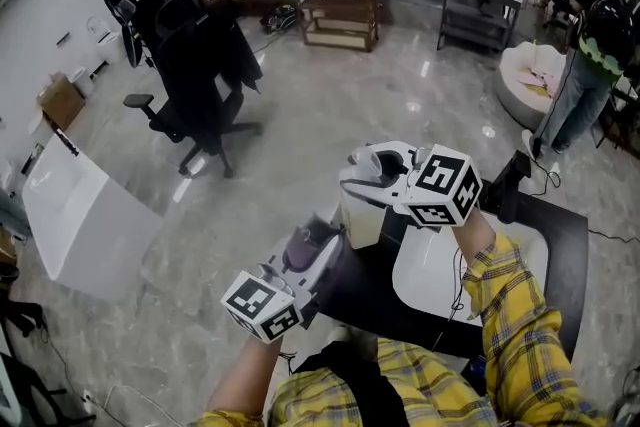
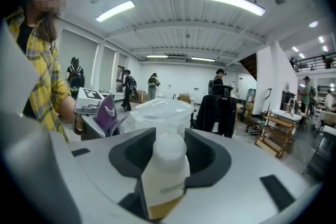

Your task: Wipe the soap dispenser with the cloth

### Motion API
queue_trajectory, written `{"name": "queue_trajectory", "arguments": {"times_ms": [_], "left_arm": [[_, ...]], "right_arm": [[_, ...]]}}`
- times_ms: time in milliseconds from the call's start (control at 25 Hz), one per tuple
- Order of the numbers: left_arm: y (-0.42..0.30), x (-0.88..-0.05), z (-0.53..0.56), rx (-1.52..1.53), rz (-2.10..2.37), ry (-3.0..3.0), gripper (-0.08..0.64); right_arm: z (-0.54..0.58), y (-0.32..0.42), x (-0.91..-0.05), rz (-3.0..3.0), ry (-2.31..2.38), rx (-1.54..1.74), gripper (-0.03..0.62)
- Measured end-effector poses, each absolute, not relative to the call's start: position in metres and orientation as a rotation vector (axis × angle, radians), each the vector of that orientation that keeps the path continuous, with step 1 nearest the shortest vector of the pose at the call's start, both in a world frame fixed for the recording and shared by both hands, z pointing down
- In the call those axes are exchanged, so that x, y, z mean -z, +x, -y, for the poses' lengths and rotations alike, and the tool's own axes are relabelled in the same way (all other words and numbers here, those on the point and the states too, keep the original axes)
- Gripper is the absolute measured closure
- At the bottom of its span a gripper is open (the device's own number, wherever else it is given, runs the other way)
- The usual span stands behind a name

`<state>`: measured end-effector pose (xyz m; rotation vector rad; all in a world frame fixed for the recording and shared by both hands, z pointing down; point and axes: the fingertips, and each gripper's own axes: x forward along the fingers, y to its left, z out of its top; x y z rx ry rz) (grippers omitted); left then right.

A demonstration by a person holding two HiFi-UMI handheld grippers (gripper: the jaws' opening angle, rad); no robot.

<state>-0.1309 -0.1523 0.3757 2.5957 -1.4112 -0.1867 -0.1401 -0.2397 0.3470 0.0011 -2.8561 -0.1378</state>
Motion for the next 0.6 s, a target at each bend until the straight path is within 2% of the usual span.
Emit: {"name": "queue_trajectory", "arguments": {"times_ms": [600], "left_arm": [[-0.128,-0.379,0.147,0.206,1.410,2.585,0.499]], "right_arm": [[0.268,-0.129,-0.347,2.773,0.826,-0.024,0.431]]}}
